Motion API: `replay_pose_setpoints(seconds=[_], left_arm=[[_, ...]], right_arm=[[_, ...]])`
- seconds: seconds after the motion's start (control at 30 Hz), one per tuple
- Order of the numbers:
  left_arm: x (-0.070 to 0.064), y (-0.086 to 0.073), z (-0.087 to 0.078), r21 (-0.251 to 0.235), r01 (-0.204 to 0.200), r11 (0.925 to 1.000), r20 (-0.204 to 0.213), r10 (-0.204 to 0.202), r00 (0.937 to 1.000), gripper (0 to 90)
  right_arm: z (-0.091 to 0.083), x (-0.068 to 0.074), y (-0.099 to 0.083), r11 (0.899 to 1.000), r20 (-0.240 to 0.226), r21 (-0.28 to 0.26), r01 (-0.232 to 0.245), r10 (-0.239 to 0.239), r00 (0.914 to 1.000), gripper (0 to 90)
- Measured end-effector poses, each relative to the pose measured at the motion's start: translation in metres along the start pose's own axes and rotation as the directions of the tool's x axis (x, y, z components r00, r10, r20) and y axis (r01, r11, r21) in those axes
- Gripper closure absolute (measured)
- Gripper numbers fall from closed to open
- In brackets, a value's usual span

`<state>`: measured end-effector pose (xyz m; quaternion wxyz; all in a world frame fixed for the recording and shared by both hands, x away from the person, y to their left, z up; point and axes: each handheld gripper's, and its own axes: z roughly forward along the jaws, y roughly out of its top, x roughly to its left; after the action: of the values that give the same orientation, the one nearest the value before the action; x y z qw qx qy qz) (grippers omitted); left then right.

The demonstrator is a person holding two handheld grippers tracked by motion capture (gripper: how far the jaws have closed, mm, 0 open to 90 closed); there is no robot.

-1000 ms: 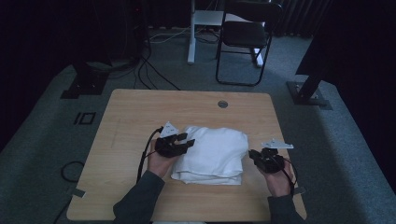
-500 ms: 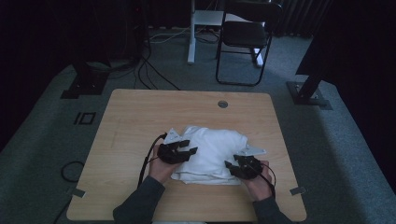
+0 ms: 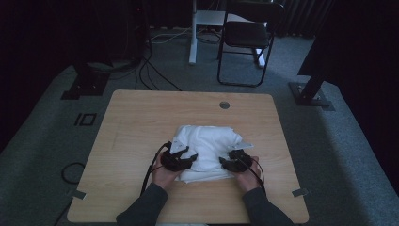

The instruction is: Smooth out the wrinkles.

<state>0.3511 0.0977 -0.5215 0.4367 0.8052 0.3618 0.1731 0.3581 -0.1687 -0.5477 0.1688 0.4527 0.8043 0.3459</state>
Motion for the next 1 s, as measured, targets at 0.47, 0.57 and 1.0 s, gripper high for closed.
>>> replay_pose_setpoints(seconds=[0.47, 0.57, 1.0], left_arm=[[0.08, 0.025, 0.027, 0.001, 0.081, 0.9967, -0.096, -0.081, 0.9921, 48.8], [0.089, 0.03, 0.034, -0.007, 0.111, 0.9938, -0.103, -0.111, 0.9884, 48.8], [0.058, 0.009, -0.02, -0.068, 0.11, 0.9916, -0.07, -0.114, 0.991, 47.9]], right_arm=[[0.059, -0.001, 0.06, 0.999, -0.005, -0.021, -0.047, 0.046, 0.9989, 50.5], [0.067, -0.007, 0.067, 0.996, -0.014, -0.035, -0.078, 0.077, 0.9969, 49.3], [0.029, -0.023, 0.048, 0.992, -0.037, -0.098, -0.086, 0.083, 0.9959, 41.6]])
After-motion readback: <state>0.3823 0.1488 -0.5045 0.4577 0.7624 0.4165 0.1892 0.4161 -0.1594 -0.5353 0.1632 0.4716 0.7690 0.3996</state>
